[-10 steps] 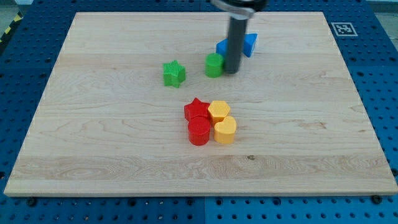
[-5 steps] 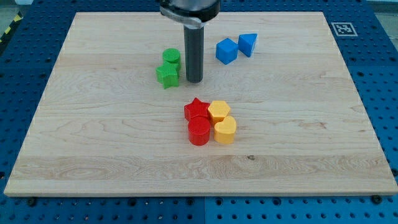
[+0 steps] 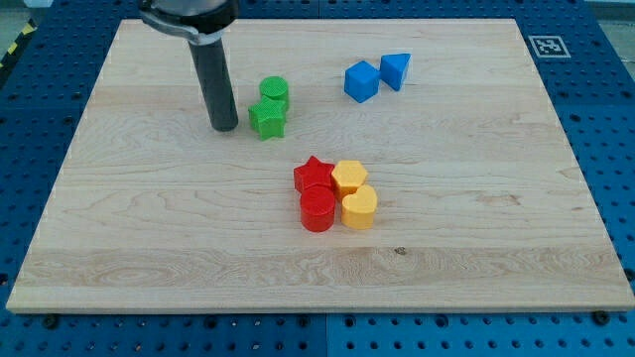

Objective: Move the green blocks parallel to blue blocks

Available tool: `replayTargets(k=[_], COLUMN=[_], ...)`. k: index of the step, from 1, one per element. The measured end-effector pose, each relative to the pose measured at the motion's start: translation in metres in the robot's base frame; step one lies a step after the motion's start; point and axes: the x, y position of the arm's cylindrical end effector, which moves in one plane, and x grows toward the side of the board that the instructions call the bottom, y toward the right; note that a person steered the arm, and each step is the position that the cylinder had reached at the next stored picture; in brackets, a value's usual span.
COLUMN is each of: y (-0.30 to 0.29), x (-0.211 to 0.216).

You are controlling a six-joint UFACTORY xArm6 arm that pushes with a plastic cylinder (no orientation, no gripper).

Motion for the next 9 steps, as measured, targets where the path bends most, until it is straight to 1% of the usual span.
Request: replayTargets(k=[1, 2, 3, 4, 5, 6, 7, 8, 9], y=[0.035, 0.067, 0.072, 0.046, 0.032, 0.032, 0.052, 0.067, 0.060], x=[0.030, 0.038, 0.037, 0.014, -0.011, -0.006, 0.002, 0.000, -0.007])
